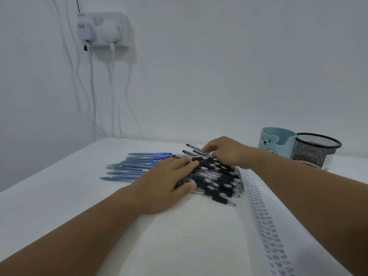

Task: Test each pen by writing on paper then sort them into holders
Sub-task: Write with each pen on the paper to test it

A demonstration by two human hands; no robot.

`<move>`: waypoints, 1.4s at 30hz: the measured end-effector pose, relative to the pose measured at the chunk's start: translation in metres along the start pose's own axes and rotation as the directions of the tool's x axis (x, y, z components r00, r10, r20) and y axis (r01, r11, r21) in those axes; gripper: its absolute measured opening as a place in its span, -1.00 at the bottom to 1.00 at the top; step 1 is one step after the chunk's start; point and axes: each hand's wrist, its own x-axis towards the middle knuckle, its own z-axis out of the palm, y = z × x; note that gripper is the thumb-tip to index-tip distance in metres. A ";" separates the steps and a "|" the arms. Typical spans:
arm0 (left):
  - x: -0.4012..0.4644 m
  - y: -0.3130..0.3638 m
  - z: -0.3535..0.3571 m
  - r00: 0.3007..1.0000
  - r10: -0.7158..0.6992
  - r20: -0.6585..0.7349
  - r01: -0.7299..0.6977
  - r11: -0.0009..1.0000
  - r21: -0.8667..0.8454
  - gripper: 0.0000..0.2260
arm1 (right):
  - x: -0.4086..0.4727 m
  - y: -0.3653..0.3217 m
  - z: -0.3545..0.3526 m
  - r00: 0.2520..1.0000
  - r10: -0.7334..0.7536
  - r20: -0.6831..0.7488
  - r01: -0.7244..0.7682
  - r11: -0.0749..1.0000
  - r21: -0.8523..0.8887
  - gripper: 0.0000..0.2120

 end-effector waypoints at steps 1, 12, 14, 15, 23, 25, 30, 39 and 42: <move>0.001 0.000 0.001 1.000 -0.019 0.014 0.019 1.000 0.018 -0.31 | 0.000 0.000 0.000 1.000 -0.020 0.000 0.020 1.000 0.013 -0.54; -0.010 -0.003 -0.026 0.955 -0.282 -0.089 0.213 0.864 -0.456 -0.58 | -0.001 -0.001 -0.002 0.992 -0.102 -0.073 0.089 0.982 -0.168 -0.59; -0.016 -0.014 -0.036 0.913 -0.392 -0.116 0.275 0.799 -0.535 -0.63 | -0.004 -0.004 0.001 0.986 -0.136 -0.100 0.114 0.973 -0.198 -0.63; -0.019 -0.019 -0.041 0.893 -0.439 -0.100 0.309 0.758 -0.575 -0.64 | -0.006 -0.006 0.003 0.976 -0.176 -0.125 0.147 0.966 -0.212 -0.65; -0.046 -0.050 -0.069 0.830 -0.557 0.026 0.552 0.815 -0.177 -0.79 | -0.052 -0.072 0.040 0.786 -0.618 -0.007 0.591 0.755 -0.285 -0.80; -0.045 -0.052 -0.065 0.848 -0.525 0.065 0.529 0.837 -0.141 -0.82 | -0.058 -0.081 0.046 0.766 -0.635 0.098 0.620 0.691 -0.372 -0.80; -0.042 -0.057 -0.057 0.886 -0.464 0.011 0.463 0.883 -0.079 -0.92 | -0.060 -0.075 0.053 0.799 -0.587 0.130 0.578 0.690 -0.435 -0.81; -0.017 -0.017 -0.059 0.749 -0.649 -0.136 0.018 0.225 -0.974 -0.78 | -0.081 -0.054 0.047 0.750 -0.654 -0.103 0.588 0.730 -0.349 -0.81; -0.010 0.003 -0.065 0.782 -0.621 0.050 -0.205 -0.333 -0.920 -0.64 | -0.098 -0.038 0.031 0.739 -0.653 -0.163 0.582 0.742 -0.332 -0.89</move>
